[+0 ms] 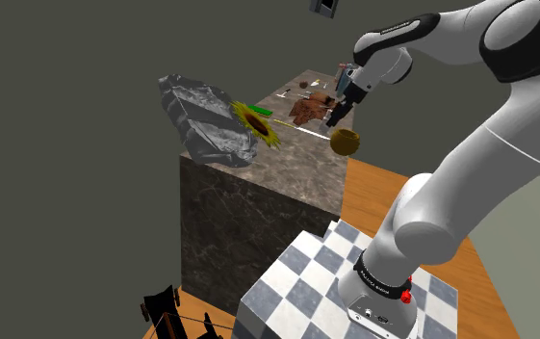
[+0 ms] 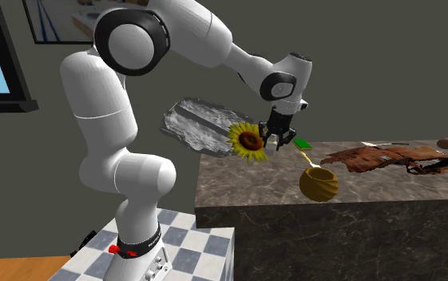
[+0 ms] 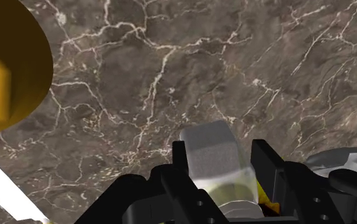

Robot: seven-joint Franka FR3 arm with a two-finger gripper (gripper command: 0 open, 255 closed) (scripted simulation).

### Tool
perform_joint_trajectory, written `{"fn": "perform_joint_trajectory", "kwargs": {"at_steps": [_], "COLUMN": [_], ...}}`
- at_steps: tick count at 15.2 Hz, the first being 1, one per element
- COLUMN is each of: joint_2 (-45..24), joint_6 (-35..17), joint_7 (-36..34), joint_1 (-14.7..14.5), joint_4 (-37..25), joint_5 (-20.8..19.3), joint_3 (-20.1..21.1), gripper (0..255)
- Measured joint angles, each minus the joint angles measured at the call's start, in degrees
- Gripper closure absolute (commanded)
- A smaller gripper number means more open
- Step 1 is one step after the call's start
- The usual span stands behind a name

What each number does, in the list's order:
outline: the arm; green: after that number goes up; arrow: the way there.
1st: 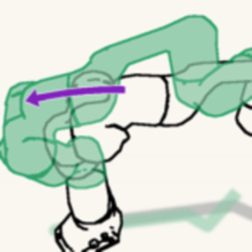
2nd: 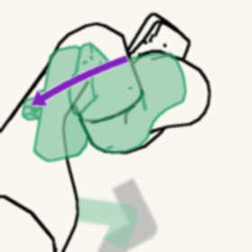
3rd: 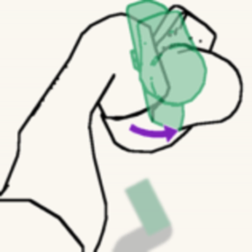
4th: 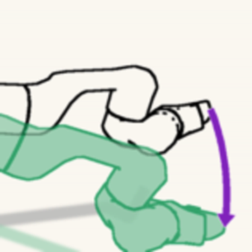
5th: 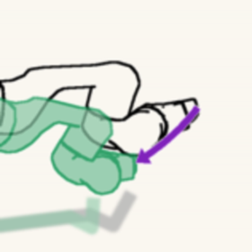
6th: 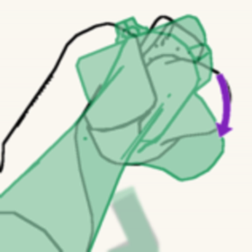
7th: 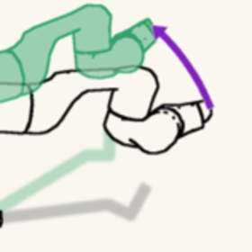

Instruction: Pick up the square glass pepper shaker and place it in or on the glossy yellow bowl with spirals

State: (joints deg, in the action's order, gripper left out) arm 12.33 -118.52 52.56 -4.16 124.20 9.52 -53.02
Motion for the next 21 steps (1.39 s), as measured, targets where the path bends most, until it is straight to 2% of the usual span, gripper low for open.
{"fn": "perform_joint_trajectory", "kwargs": {"at_steps": [6, 8, 11, 14, 16, 17, 18, 21], "joint_2": [1.89, 1.28, -3.73, -12.67, -20.06, -24.16, -26.38, -35.03], "joint_6": [4.34, 5.56, 8.25, 11.86, 15.88, 18.05, 19.57, 25.16], "joint_7": [-2.64, -1.88, 3.51, 11.60, 17.32, 20.51, 22.28, 27.05], "joint_1": [0.47, 0.46, -0.03, 0.88, 4.34, 7.46, 9.78, 19.45], "joint_4": [-3.42, -4.89, -9.55, -15.35, -20.68, -23.53, -25.48, -34.37], "joint_5": [-1.80, -1.45, 2.29, 9.74, 15.83, 19.24, 21.00, 27.23], "joint_3": [1.54, 0.76, -3.86, -9.11, -10.79, -10.73, -10.43, -7.74], "gripper": [255, 255, 255, 255, 255, 255, 255, 255]}}
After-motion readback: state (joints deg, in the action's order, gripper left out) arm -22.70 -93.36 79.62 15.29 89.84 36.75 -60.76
